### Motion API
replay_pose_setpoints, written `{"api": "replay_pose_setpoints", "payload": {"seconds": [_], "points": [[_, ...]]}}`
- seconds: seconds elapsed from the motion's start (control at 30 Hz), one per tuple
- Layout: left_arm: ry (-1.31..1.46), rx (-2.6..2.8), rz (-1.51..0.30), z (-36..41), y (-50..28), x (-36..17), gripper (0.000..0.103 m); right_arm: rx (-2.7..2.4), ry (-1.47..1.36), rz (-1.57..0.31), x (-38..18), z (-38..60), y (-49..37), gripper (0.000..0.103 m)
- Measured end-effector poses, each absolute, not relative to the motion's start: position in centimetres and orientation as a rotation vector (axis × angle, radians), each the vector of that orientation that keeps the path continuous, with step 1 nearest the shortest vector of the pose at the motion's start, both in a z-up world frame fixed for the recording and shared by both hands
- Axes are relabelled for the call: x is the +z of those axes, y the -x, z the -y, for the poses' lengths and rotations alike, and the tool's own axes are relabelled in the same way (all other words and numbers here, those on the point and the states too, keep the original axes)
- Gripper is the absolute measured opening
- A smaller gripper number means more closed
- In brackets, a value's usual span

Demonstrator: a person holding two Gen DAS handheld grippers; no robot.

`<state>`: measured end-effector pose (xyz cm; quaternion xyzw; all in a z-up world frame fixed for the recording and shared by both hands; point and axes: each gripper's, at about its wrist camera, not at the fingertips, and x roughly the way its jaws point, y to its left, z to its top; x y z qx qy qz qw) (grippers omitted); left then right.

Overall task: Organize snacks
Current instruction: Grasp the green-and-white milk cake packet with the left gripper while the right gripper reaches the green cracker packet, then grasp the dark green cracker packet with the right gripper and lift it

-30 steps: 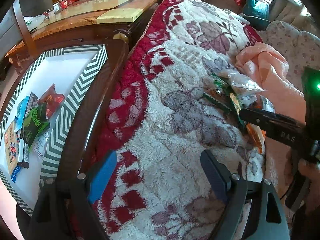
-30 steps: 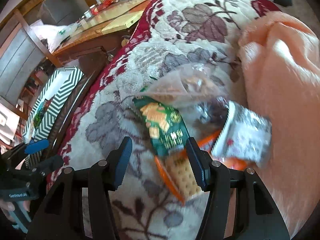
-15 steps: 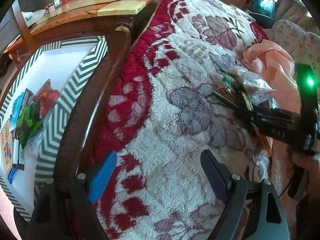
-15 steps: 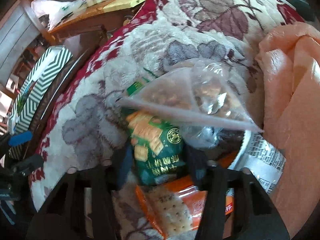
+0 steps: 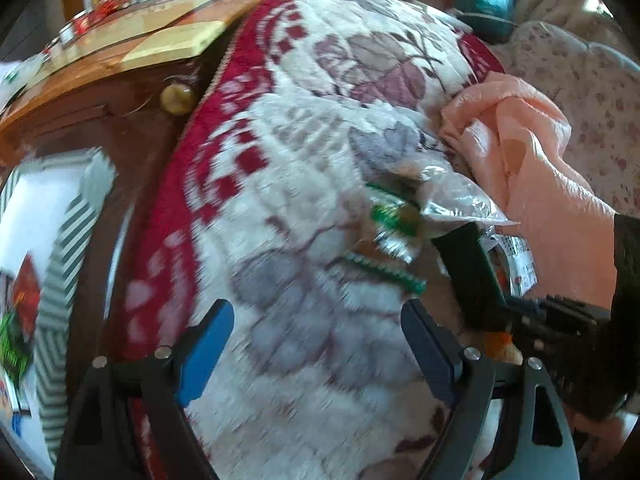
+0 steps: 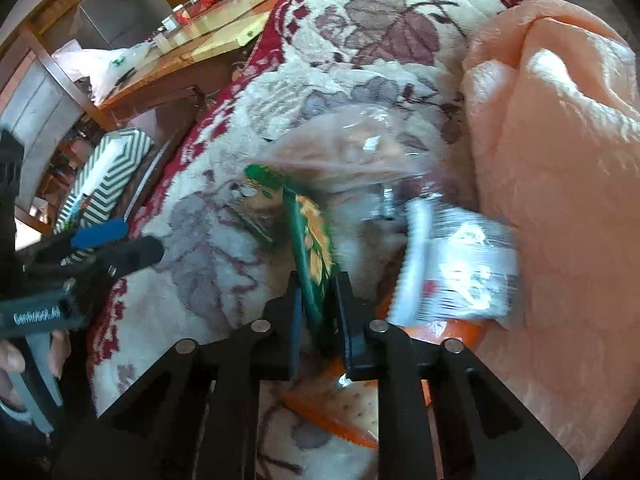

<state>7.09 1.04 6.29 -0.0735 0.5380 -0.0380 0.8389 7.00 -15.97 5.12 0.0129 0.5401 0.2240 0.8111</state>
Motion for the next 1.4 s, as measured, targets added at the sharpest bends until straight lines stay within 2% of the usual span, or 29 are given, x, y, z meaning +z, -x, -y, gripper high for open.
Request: {"api": "replay_pose_setpoints", "payload": {"seconds": [0.43, 0.53, 0.7, 0.73, 0.83, 0.9, 0.93, 0.97, 1.0, 1.07, 1.27, 1.4], "points": [[0.069, -0.11, -1.182, 3.3, -12.6, 4.1, 0.087, 0.405, -0.122, -1.13, 5.4, 18.7, -7.5, 0.015], [0.024, -0.091, -1.206, 4.2, -13.5, 3.0, 0.087, 0.377, -0.075, -1.107, 6.1, 18.6, -7.2, 0.023], [-0.002, -0.055, -1.203, 4.5, -14.3, 2.5, 0.087, 0.372, -0.055, -1.105, 6.6, 18.6, -7.3, 0.023], [0.002, -0.057, -1.201, 4.4, -14.3, 2.5, 0.085, 0.372, -0.052, -1.104, 6.6, 18.6, -7.2, 0.023], [-0.006, -0.061, -1.173, 3.9, -14.1, 2.6, 0.073, 0.376, -0.049, -1.106, 6.6, 18.4, -7.4, 0.023], [-0.007, -0.053, -1.161, 3.5, -14.0, 2.9, 0.053, 0.379, -0.038, -1.1, 6.8, 18.1, -7.4, 0.023], [0.002, -0.054, -1.158, 3.2, -13.9, 3.1, 0.052, 0.384, -0.022, -1.091, 7.0, 17.8, -7.2, 0.023], [0.017, -0.061, -1.159, 2.9, -13.9, 3.2, 0.051, 0.388, -0.005, -1.082, 7.2, 17.6, -7.1, 0.029], [0.024, -0.063, -1.16, 2.6, -13.7, 3.2, 0.051, 0.393, 0.014, -1.071, 7.4, 17.3, -6.9, 0.04], [0.023, -0.056, -1.155, 2.0, -13.1, 3.3, 0.051, 0.424, 0.066, -1.045, 7.7, 16.2, -6.4, 0.05], [0.076, -0.024, -1.145, -0.6, -10.5, 3.8, 0.051, 0.468, 0.297, -0.998, 7.4, 12.8, -5.4, 0.05], [0.12, -0.015, -1.128, -2.2, -8.5, 4.4, 0.051, 0.456, 0.163, -1.048, 7.3, 13.9, -6.4, 0.05]]}}
